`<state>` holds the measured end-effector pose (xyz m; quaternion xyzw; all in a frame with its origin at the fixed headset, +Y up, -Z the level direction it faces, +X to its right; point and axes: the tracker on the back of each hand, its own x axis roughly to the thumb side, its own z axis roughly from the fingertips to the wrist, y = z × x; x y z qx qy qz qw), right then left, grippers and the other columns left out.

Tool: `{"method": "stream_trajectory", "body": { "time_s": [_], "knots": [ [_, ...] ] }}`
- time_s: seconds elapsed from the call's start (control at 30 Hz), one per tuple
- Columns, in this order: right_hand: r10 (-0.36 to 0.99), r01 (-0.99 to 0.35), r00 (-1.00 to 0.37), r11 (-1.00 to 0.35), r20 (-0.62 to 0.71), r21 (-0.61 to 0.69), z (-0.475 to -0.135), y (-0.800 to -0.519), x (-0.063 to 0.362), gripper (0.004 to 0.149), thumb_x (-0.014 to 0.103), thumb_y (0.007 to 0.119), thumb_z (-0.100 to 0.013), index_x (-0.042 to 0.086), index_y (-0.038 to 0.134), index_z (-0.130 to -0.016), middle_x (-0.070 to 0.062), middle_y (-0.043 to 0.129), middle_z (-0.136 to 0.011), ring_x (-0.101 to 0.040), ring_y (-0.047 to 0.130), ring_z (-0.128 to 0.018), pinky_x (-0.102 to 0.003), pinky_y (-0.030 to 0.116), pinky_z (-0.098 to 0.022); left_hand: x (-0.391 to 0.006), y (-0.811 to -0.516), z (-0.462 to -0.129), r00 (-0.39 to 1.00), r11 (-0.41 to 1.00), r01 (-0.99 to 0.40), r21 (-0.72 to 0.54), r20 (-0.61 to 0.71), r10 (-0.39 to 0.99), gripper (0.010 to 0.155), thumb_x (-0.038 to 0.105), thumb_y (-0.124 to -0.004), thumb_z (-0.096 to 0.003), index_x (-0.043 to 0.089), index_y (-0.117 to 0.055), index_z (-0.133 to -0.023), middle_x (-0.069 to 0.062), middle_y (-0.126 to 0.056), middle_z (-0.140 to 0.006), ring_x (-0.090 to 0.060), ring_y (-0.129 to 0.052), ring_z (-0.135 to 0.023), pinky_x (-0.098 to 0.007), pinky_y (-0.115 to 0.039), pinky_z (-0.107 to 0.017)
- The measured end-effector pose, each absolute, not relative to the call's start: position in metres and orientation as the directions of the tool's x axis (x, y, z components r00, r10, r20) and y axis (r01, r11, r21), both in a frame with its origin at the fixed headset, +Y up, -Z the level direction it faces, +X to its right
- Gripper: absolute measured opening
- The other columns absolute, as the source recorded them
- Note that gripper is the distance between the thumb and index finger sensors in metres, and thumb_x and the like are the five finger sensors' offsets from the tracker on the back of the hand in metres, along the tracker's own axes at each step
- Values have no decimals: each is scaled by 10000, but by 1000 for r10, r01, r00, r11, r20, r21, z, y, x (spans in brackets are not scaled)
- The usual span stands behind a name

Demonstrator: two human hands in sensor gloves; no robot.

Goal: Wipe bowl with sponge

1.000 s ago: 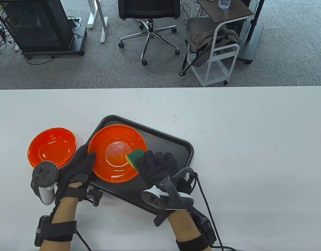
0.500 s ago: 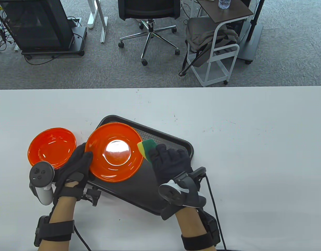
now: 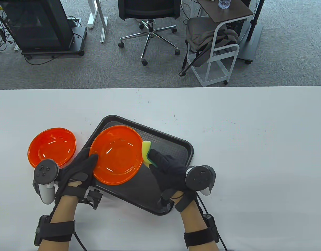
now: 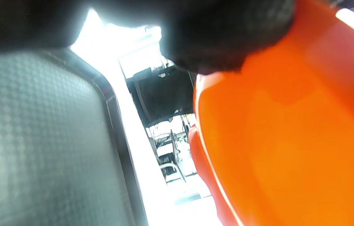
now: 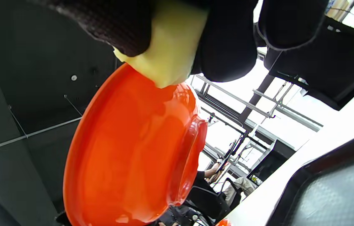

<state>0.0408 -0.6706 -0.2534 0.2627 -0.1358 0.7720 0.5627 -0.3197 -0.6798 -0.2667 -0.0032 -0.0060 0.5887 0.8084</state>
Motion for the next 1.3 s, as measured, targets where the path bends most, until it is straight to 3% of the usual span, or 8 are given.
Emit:
{"method": "stream_trajectory", "body": {
  "time_s": [0.13, 0.57, 0.77, 0.93, 1.1, 1.3],
  "knots": [
    [822, -964, -137, -238, 553, 115, -253, -671, 38, 461, 301, 773, -548, 189, 619, -967, -181, 808, -959, -379, 890, -704, -635, 686, -537, -319, -679, -267, 287, 287, -956, -60, 5, 958, 567, 448, -817, -515, 99, -731, -954, 6, -982, -295, -51, -926, 40, -321, -909, -72],
    [845, -985, -55, -133, 532, 109, -253, -674, 40, 463, 303, 764, -553, 194, 604, -974, -175, 804, -962, -371, 894, -705, -630, 688, -539, -304, -673, -267, 300, 302, -923, -239, 46, 953, 558, 449, -804, -522, 83, -754, -941, 18, -987, -274, -47, -919, 59, -318, -907, -54],
    [875, -982, 22, -72, 483, 175, -256, -680, 35, 469, 295, 755, -553, 186, 592, -979, -175, 808, -959, -366, 891, -713, -630, 686, -543, -286, -668, -262, 355, 364, -877, -313, 85, 931, 569, 476, -797, -522, 92, -763, -941, 35, -988, -251, -42, -908, 75, -313, -905, -40],
    [907, -962, 51, -67, 417, 263, -258, -692, 20, 479, 294, 746, -560, 151, 571, -982, -186, 809, -950, -367, 895, -706, -630, 689, -539, -272, -670, -260, 319, 332, -866, -374, 98, 943, 579, 496, -790, -524, 90, -760, -935, 48, -987, -253, -36, -907, 75, -307, -907, -44],
    [933, -911, 97, -57, 348, 407, -256, -699, -2, 489, 292, 745, -558, 102, 565, -972, -204, 821, -923, -359, 912, -684, -623, 699, -533, -267, -668, -258, 271, 302, -888, -348, 136, 953, 595, 512, -767, -529, 91, -735, -948, 53, -984, -263, -32, -908, 67, -303, -909, -50],
    [942, -877, 127, -39, 309, 479, -251, -698, -16, 500, 294, 753, -552, 42, 574, -945, -232, 850, -868, -343, 950, -630, -600, 725, -515, -270, -668, -257, 269, 305, -930, -204, 186, 945, 600, 518, -755, -528, 94, -724, -952, 54, -984, -273, -32, -912, 59, -303, -910, -58]
  ]
}}
